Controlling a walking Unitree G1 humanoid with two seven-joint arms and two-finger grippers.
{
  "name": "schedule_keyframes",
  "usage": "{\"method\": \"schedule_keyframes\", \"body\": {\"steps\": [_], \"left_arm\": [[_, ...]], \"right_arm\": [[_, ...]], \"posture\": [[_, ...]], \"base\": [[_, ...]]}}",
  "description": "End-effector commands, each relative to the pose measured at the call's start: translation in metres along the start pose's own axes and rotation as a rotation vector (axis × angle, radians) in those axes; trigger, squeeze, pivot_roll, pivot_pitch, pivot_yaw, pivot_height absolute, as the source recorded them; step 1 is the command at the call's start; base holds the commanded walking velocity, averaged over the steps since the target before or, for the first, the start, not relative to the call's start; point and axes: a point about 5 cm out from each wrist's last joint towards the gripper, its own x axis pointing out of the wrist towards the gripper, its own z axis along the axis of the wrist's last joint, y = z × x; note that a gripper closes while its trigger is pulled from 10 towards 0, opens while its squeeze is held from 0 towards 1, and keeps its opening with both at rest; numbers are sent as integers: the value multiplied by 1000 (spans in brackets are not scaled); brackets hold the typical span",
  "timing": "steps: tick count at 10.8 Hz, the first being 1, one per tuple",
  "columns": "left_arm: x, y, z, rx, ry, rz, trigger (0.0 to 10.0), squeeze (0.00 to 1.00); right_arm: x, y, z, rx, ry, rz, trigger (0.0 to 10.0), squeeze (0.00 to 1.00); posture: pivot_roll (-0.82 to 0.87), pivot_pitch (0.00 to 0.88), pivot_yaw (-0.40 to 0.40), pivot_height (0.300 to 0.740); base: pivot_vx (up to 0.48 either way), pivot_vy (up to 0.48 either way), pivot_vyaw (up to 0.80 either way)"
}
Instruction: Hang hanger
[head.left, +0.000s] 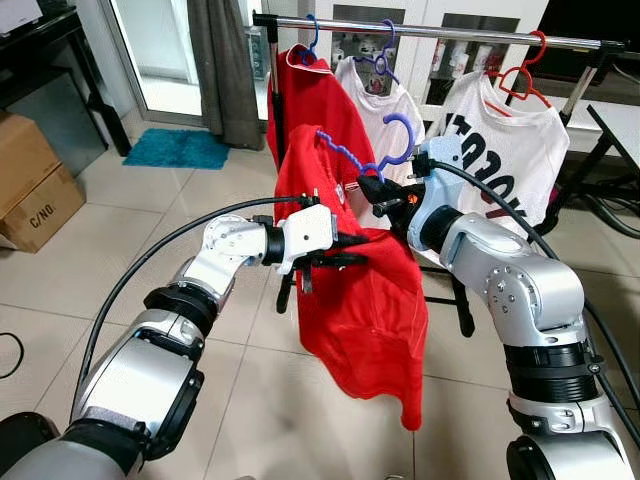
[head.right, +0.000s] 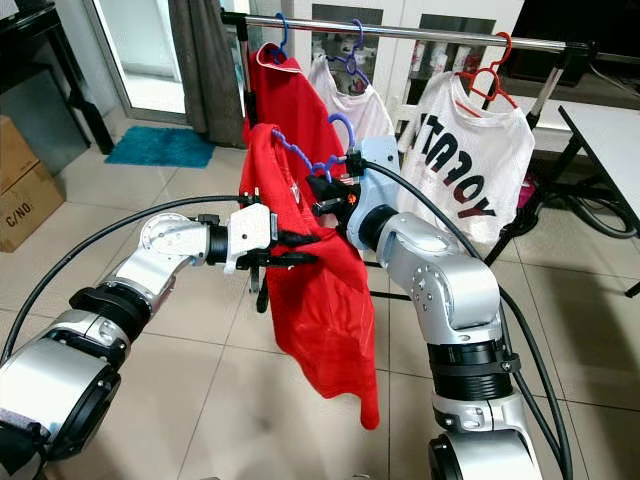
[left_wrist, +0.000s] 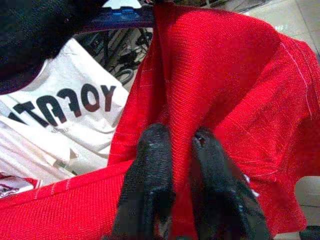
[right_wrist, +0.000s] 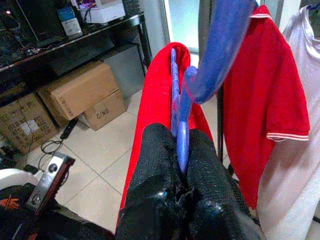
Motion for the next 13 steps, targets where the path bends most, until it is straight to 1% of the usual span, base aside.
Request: {"method": "schedule_keyframes", "body": {"steps": [1, 5, 8, 9, 10, 11, 12, 13], "left_arm": [[2, 1, 3, 17, -5, -33, 0, 0], [3, -2, 4, -1, -37, -54, 0, 0], [8, -2, 13, -40, -98, -118, 0, 0], [14, -5, 16, -69, -109, -192, 0, 0], [17, -6, 19, -73, -111, -213, 0, 0], [20, -2, 21, -54, -95, -178, 0, 0], [21, 1, 23, -47, -103, -142, 0, 0], [21, 8, 31, -49, -142, -92, 0, 0]], "right_arm": [[-1, 3, 16, -32, -49, 8, 10000, 0], [0, 3, 14, -39, -33, 10, 10000, 0], [3, 3, 6, -46, 12, 10, 10000, 0], [5, 3, -3, -57, 51, -3, 10000, 0], [6, 4, -6, -57, 61, -7, 10000, 0], [8, 7, -9, -58, 70, -2, 10000, 0], [8, 8, -10, -58, 73, 4, 10000, 0], [9, 13, -13, -60, 84, 20, 10000, 0]], "posture": [[-198, 0, 36, 740], [-200, 0, 29, 740], [-200, 0, 29, 740], [-201, 0, 28, 740], [-201, 0, 28, 740], [-201, 0, 28, 740], [-201, 0, 28, 740], [-198, 0, 27, 740]], "base": [[0, 0, 0], [0, 0, 0], [0, 0, 0], [0, 0, 0], [0, 0, 0], [0, 0, 0], [0, 0, 0], [0, 0, 0]]}}
